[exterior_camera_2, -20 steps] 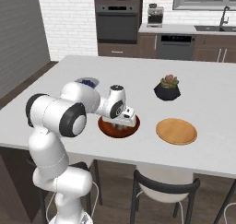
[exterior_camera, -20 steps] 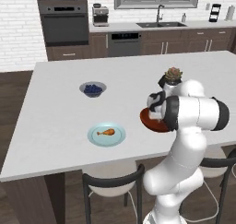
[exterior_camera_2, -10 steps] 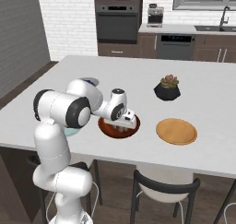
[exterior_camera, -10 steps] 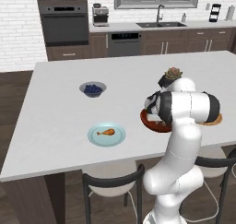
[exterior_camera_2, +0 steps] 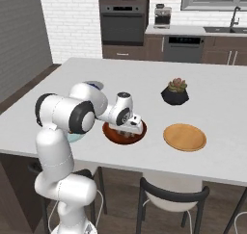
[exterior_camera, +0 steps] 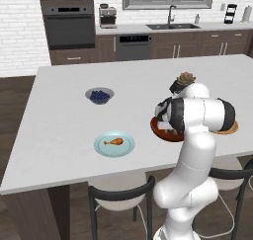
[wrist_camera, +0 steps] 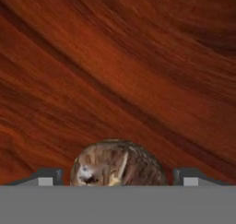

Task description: Pick the chicken drumstick and mushroom from their plates and place them in the bowl. Then put the bowl in the fridge.

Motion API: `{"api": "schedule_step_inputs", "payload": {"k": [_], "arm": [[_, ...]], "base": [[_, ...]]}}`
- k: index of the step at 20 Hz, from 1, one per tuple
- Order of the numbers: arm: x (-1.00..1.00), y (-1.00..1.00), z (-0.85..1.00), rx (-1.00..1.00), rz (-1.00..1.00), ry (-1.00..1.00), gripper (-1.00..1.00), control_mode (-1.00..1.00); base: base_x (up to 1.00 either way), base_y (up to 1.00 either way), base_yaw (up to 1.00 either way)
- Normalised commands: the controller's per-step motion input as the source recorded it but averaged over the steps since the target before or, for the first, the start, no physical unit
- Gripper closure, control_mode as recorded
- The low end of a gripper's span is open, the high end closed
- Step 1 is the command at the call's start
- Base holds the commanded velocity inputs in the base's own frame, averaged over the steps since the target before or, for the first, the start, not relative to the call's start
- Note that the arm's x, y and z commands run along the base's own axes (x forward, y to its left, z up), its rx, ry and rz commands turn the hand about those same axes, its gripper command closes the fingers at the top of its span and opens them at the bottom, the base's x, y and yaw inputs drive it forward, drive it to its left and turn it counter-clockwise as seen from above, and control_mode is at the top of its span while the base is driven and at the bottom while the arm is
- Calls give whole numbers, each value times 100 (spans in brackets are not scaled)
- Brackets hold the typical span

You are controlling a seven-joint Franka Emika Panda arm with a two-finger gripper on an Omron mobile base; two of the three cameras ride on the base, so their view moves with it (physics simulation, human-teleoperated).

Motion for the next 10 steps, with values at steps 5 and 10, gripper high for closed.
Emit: {"api": "schedule_step_inputs", "payload": {"k": [5, 10], "arm": [[-1, 0, 35, 0, 0, -7, -100, -100], [-11, 1, 72, 0, 5, -8, -100, -100]], "base": [[0, 0, 0], [0, 0, 0]]}}
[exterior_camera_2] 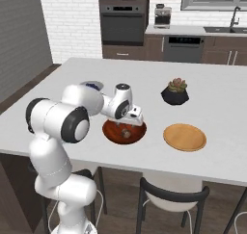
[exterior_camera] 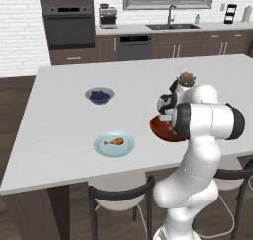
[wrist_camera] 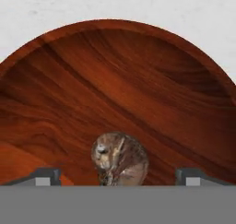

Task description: Pick the chicken drumstick and mushroom from their plates and place them in the bowl. Then put the bowl in the fridge.

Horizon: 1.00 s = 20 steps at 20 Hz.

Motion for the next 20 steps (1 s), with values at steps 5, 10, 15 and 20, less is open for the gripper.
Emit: {"api": "schedule_step_inputs", "payload": {"k": [5, 10, 15, 20], "arm": [[-30, 39, 65, -1, 14, -3, -100, -100], [-20, 91, 36, -3, 27, -1, -100, -100], [-3, 98, 26, 0, 37, 0, -100, -100], [0, 100, 0, -4, 44, 0, -100, -100]], "base": [[0, 0, 0], [0, 0, 0], [0, 0, 0], [0, 0, 0]]}}
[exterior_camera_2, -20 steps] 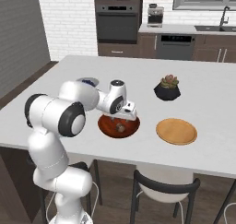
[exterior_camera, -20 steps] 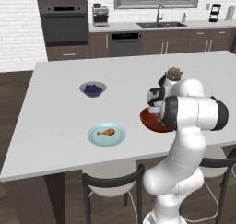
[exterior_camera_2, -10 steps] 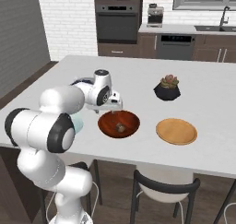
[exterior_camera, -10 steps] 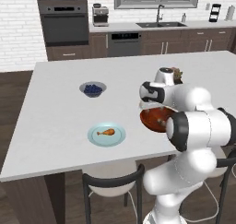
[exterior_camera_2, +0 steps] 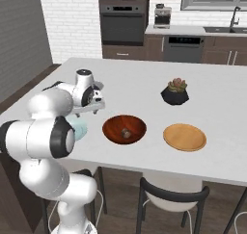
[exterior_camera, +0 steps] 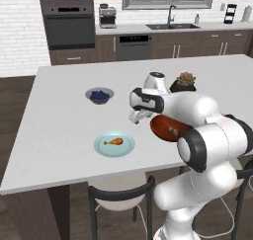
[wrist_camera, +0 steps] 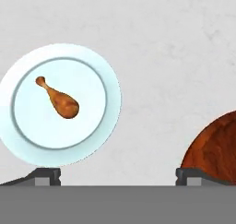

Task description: Pick the chicken drumstick and mushroom from their plates and place them in the bowl. Then put the bowl in the fridge.

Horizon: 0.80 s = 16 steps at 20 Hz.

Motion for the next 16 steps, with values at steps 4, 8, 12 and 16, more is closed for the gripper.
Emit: {"api": "schedule_step_inputs", "payload": {"k": [4, 8, 12, 16], "arm": [[-10, 100, -3, -11, 45, 0, -100, -100], [-2, 79, -16, -14, 31, 0, -100, -100], [-17, 18, -15, -10, 6, 0, -100, -100], [-2, 2, -33, -1, 6, 0, -100, -100]], "base": [[0, 0, 0], [0, 0, 0], [0, 0, 0], [0, 0, 0]]}}
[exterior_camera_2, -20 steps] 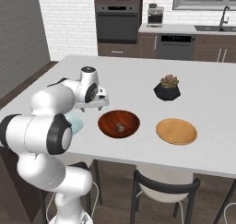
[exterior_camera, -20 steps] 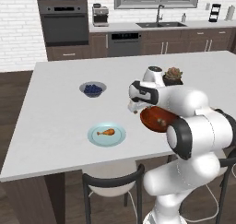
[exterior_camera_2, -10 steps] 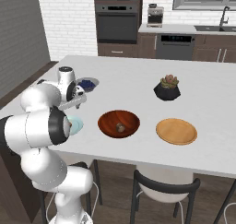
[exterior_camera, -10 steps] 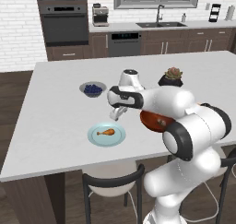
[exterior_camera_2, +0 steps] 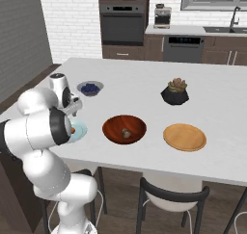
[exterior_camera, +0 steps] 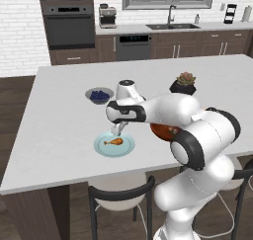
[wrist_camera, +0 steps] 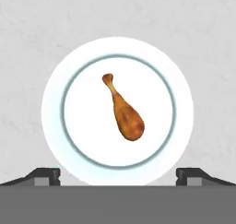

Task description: Pick the chicken drumstick and mushroom from their plates and place them in the bowl. Then put the bowl in the fridge.

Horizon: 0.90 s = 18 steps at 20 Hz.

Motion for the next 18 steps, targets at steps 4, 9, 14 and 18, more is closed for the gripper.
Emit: {"api": "schedule_step_inputs", "payload": {"k": [4, 9, 14, 18], "arm": [[6, 0, -54, 0, 5, 0, -100, -100], [35, 2, -54, 0, 2, 0, -100, -100], [39, 14, -32, 0, 0, 2, -100, -100], [19, 16, -16, 0, 0, 5, -100, -100]], "base": [[0, 0, 0], [0, 0, 0], [0, 0, 0], [0, 0, 0]]}}
